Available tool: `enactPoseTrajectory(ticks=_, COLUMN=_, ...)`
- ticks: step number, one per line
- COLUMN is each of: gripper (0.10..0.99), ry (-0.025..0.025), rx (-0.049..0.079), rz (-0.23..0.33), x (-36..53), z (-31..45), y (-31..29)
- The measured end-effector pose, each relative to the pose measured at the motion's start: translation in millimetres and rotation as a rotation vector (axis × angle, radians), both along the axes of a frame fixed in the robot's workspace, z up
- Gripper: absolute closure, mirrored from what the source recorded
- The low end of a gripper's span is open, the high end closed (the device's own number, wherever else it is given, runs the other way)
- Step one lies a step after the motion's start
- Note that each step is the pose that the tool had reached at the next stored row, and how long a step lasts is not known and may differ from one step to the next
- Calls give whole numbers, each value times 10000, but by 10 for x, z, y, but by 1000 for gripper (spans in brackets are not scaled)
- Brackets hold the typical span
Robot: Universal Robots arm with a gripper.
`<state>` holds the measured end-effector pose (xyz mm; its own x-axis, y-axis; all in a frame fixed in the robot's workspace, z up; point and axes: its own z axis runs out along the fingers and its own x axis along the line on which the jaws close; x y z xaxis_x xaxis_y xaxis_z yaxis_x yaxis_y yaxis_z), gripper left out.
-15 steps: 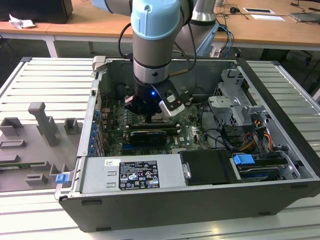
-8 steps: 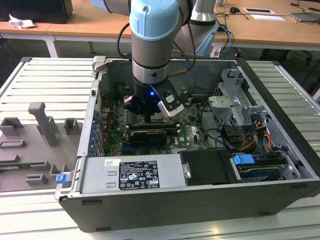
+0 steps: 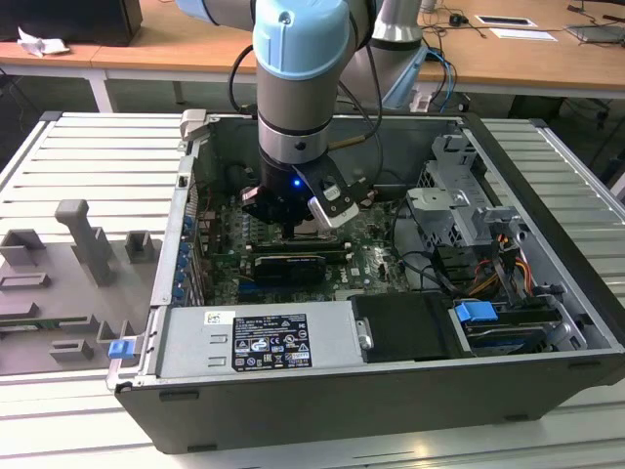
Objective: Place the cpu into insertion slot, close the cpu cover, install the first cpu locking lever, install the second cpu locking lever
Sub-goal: 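Install the second cpu locking lever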
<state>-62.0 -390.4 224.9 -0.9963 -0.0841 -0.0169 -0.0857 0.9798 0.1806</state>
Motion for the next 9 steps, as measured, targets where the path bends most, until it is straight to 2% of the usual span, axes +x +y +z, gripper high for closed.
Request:
enactPoseTrajectory(ticks=4, gripper=980, ry=0, rx=68, rz=-1, x=-3, z=5, y=-2)
enactPoseTrajectory(ticks=7, gripper=980, ry=-2, rx=97, rz=-1, x=-42, z=5, y=-23)
enactPoseTrajectory(ticks=9, gripper=980, ry=-11, rx=199, rz=1, x=-71, z=-19, y=-38)
